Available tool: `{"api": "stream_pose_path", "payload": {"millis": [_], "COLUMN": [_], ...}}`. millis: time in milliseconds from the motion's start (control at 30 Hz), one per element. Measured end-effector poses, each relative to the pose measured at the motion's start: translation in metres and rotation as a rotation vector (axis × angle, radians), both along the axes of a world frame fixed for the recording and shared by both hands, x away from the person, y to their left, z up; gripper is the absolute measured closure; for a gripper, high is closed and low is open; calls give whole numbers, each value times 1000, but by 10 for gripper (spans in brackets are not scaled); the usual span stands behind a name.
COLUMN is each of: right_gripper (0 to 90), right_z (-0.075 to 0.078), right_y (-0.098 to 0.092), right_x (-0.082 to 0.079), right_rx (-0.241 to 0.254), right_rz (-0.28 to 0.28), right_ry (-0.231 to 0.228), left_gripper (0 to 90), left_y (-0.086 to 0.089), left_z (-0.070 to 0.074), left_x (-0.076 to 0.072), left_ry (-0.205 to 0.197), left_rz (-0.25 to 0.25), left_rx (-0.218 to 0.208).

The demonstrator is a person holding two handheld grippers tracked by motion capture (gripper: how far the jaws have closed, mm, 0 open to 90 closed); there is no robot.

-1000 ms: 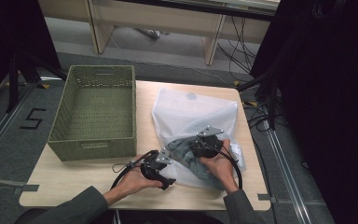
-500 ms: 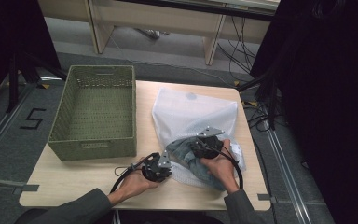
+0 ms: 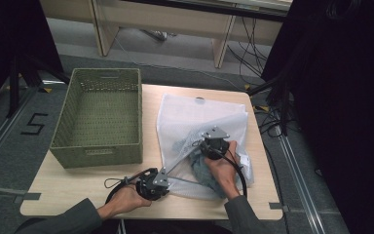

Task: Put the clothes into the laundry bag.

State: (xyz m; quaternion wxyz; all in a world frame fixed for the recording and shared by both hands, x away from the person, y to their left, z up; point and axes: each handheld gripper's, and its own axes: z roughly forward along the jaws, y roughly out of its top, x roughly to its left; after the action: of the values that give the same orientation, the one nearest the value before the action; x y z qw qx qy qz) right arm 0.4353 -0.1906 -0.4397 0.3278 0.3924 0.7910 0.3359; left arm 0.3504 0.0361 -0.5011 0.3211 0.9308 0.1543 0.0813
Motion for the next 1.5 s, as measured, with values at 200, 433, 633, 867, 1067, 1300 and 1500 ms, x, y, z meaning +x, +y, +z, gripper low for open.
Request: {"api": "stream_pose_path", "payload": {"millis": [200, 433, 633, 867, 1067, 1300, 1500], "right_gripper": [546, 418, 391, 399, 631, 671, 544], "right_z": [-17, 14, 28, -28, -35, -26, -30], "right_y": [14, 4, -13, 18, 37, 21, 14], "right_x": [9, -16, -51, -53, -39, 2, 14], "right_rx": [45, 103, 126, -46, -176, -108, 39], "right_rz": [61, 127, 147, 172, 163, 35, -7], "right_ry": [151, 196, 253, 356, 261, 102, 159], "left_gripper": [854, 838, 828, 837, 859, 862, 860], "left_y": [0, 1, 0, -1, -2, -2, -2], "left_z": [0, 1, 1, 1, 2, 1, 1], "left_x": [4, 7, 6, 6, 5, 3, 4], "left_ry": [33, 50, 67, 56, 38, 28, 56], "left_rz": [10, -10, -4, -11, -27, -5, -6], "left_rx": [-20, -5, -8, 0, 12, 5, -6]}}
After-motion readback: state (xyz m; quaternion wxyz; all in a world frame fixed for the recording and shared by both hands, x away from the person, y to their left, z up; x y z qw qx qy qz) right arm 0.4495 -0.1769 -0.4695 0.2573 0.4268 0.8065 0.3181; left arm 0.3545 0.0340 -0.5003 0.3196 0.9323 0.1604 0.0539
